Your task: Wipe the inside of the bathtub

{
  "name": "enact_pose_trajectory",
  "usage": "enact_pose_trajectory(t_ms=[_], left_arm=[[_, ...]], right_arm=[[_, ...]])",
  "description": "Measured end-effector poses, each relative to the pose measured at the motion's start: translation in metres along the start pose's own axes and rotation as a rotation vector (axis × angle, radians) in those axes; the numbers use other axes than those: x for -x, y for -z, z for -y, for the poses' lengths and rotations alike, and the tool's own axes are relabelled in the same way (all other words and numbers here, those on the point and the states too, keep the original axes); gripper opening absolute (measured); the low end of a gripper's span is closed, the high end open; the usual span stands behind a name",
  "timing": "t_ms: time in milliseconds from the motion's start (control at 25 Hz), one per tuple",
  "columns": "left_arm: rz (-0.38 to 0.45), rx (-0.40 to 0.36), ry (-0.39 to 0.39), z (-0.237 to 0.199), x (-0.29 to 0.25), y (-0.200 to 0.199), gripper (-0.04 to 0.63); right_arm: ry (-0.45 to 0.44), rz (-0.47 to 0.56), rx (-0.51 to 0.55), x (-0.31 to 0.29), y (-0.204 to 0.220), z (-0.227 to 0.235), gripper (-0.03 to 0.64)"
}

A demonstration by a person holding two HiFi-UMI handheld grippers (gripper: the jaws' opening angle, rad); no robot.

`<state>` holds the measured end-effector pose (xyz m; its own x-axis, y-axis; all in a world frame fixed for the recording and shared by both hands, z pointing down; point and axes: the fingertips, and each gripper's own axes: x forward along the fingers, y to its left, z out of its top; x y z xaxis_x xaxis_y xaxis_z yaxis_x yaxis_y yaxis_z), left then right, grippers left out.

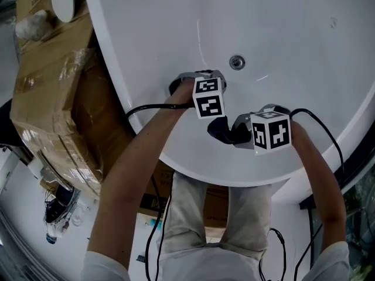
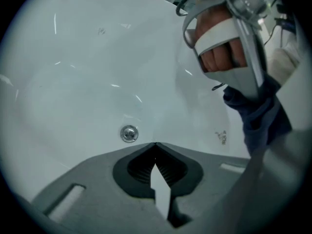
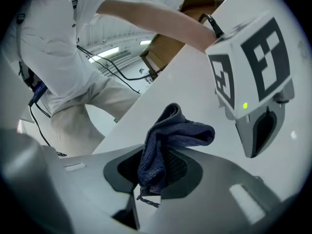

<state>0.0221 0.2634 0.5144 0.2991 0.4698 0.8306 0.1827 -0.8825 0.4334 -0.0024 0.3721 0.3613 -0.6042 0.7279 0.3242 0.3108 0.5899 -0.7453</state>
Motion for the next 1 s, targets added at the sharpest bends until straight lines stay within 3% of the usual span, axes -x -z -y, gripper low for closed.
enact_pose_trajectory(t_ms=[200, 400, 520, 1000], left_arm=[[0.0, 0.005, 0.016, -0.004, -0.004, 0.002, -0.002], [-0.003, 0.035, 0.032, -0.007, -0.012, 0.008, -0.002], [-0.008, 0.028, 0.039, -0.006, -0.018, 0.01, -0.002], [-0.003, 0.026, 0.044, -0.011, -0.046, 0.013, -0.002]], right_arm=[[0.071, -0.084, -0.033, -0.004, 0.044, 0.031, 0.071], [0.251, -0.201, -0.032, 0.003, 0.091, 0.08, 0.071], [0.305, -0.267, -0.028, 0.006, 0.113, 0.102, 0.071], [0.588, -0.408, 0.05, 0.015, 0.165, 0.188, 0.071]])
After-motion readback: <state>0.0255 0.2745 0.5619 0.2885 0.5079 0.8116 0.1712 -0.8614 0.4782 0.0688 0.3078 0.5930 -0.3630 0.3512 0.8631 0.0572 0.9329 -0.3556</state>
